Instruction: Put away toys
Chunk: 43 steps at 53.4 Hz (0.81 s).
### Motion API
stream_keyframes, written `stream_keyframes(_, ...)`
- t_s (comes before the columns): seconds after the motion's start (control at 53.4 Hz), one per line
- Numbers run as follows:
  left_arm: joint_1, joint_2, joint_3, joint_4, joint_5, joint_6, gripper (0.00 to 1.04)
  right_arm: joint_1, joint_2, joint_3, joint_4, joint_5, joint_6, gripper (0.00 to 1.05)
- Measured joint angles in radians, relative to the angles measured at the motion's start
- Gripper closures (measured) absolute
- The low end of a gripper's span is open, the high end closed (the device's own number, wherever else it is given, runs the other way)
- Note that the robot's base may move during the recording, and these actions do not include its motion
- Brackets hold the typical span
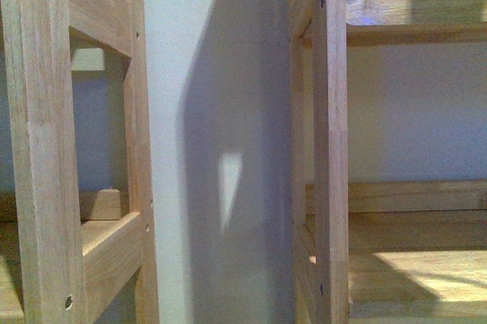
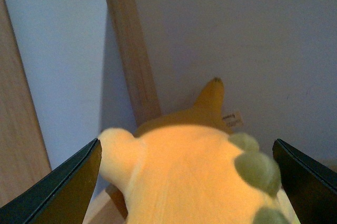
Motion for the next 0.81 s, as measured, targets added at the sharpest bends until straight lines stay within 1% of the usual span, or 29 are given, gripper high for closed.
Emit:
stream_keyframes(0.019,0.000,0.000,0.000,0.000,0.000,0.000,0.06,0.000,-0.009,-0.008,0.003,0.004,-0.003,0.07)
stream_keyframes(0.094,0.000,0.000,0.000,0.000,0.000,0.000,0.06,0.000,-0.069,-0.064,0.016,0.071,-0.029,0.07)
stream_keyframes(0.131,0.000,0.000,0.000,0.000,0.000,0.000,0.06,0.000,-0.117,-0.109,0.017,0.120,-0.037,0.07)
stream_keyframes(0.169,0.000,0.000,0.000,0.000,0.000,0.000,0.06,0.002,-0.169,-0.164,0.029,0.156,-0.053,0.07)
stream_keyframes(0.206,0.000,0.000,0.000,0.000,0.000,0.000,0.06,0.009,-0.242,-0.246,0.073,0.212,-0.096,0.07)
stream_keyframes(0.3,0.000,0.000,0.000,0.000,0.000,0.000,0.06,0.012,-0.394,-0.407,0.106,0.264,-0.161,0.07)
stream_keyframes(0.394,0.000,0.000,0.000,0.000,0.000,0.000,0.06,0.009,-0.520,-0.520,0.092,0.276,-0.175,0.07)
stream_keyframes(0.487,0.000,0.000,0.000,0.000,0.000,0.000,0.06,-0.005,-0.661,-0.632,0.036,0.284,-0.174,0.07)
stream_keyframes(0.581,0.000,0.000,0.000,0.000,0.000,0.000,0.06,-0.040,-0.783,-0.721,-0.022,0.285,-0.148,0.07)
stream_keyframes(0.712,0.000,0.000,0.000,0.000,0.000,0.000,0.06,-0.101,-0.873,-0.804,-0.024,0.269,-0.098,0.07)
stream_keyframes(0.768,0.000,0.000,0.000,0.000,0.000,0.000,0.06,-0.126,-0.893,-0.852,0.004,0.269,-0.092,0.07)
stream_keyframes(0.806,0.000,0.000,0.000,0.000,0.000,0.000,0.06,-0.148,-0.908,-0.892,0.006,0.250,-0.074,0.07)
